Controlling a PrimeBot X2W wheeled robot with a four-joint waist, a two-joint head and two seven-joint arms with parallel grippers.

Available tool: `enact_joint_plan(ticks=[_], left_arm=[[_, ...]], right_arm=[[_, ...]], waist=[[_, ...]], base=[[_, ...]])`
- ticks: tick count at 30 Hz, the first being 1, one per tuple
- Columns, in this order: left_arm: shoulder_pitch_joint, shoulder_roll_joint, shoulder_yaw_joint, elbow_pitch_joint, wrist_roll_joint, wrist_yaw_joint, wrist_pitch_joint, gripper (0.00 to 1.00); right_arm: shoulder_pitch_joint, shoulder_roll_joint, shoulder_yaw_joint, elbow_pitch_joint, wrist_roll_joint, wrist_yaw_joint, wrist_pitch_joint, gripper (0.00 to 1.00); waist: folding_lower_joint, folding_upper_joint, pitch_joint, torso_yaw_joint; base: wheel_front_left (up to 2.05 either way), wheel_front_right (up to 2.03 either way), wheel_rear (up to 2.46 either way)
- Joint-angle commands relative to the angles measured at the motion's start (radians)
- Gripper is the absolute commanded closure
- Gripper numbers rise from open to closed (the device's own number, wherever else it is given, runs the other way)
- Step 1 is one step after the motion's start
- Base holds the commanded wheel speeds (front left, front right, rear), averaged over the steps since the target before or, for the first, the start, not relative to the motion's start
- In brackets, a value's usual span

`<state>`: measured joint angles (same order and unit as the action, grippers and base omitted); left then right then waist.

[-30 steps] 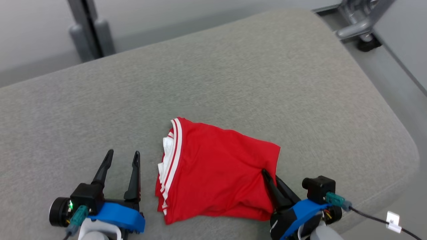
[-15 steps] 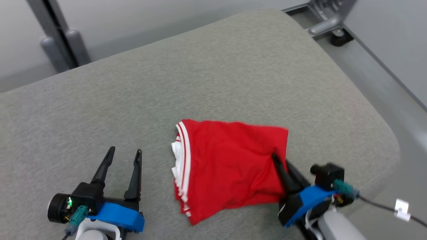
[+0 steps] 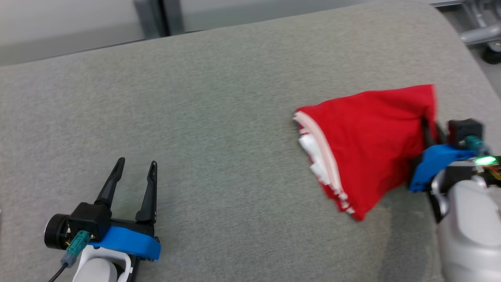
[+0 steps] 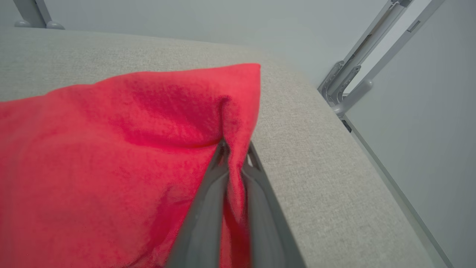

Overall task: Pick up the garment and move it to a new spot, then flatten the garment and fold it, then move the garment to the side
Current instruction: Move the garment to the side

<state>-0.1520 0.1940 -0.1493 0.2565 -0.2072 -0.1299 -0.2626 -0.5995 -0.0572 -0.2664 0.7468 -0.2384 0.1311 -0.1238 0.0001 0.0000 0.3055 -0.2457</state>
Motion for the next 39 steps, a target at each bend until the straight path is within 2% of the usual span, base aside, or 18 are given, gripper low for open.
enact_joint_plan(ticks=[1, 6, 11, 20, 21, 22, 31, 39], left_arm=[[-0.020, 0.004, -0.001, -0.005, -0.004, -0.002, -0.003, 0.00], [-0.023, 0.004, 0.000, -0.005, -0.015, -0.002, -0.003, 0.00], [-0.021, 0.002, 0.006, -0.002, -0.018, -0.002, -0.003, 0.00], [-0.026, -0.002, 0.011, 0.008, -0.014, -0.002, -0.003, 0.00], [-0.027, -0.003, 0.010, 0.010, -0.015, -0.002, -0.003, 0.00], [-0.027, -0.003, 0.010, 0.012, -0.017, -0.002, -0.003, 0.00], [-0.024, -0.023, 0.039, 0.025, -0.019, -0.002, -0.003, 0.00], [-0.024, -0.060, 0.107, 0.045, 0.002, -0.002, -0.003, 0.00]], right_arm=[[-0.022, -0.015, -0.060, -0.024, -0.049, 0.000, 0.017, 1.00], [-0.027, -0.009, -0.220, -0.110, -0.172, 0.000, 0.058, 1.00], [-0.033, -0.002, -0.310, -0.174, -0.233, 0.000, 0.078, 1.00], [-0.053, 0.004, -0.329, -0.202, -0.252, 0.000, 0.079, 1.00], [-0.052, 0.005, -0.333, -0.204, -0.250, 0.000, 0.077, 0.77], [-0.050, 0.005, -0.332, -0.205, -0.248, 0.000, 0.071, 0.00], [-0.055, 0.006, -0.272, -0.186, -0.176, 0.000, -0.049, 0.00], [0.029, 0.006, -0.062, -0.178, 0.017, 0.000, -0.137, 0.00]], waist=[[-0.0001, 0.0000, 0.033, 0.046], [-0.0001, 0.0000, 0.041, 0.079], [-0.0001, 0.0000, 0.038, 0.088], [-0.0001, 0.0000, 0.033, 0.093], [-0.0001, 0.0000, 0.032, 0.095], [-0.0001, 0.0000, 0.032, 0.097], [-0.0001, 0.0000, 0.007, 0.125], [-0.0001, 0.0000, -0.047, 0.176]], base=[[0.00, 0.00, 0.00], [0.00, 0.00, 0.00], [0.00, 0.00, 0.00], [0.00, 0.00, 0.00], [0.00, 0.00, 0.00], [0.00, 0.00, 0.00], [0.00, 0.00, 0.00], [0.00, 0.00, 0.00]])
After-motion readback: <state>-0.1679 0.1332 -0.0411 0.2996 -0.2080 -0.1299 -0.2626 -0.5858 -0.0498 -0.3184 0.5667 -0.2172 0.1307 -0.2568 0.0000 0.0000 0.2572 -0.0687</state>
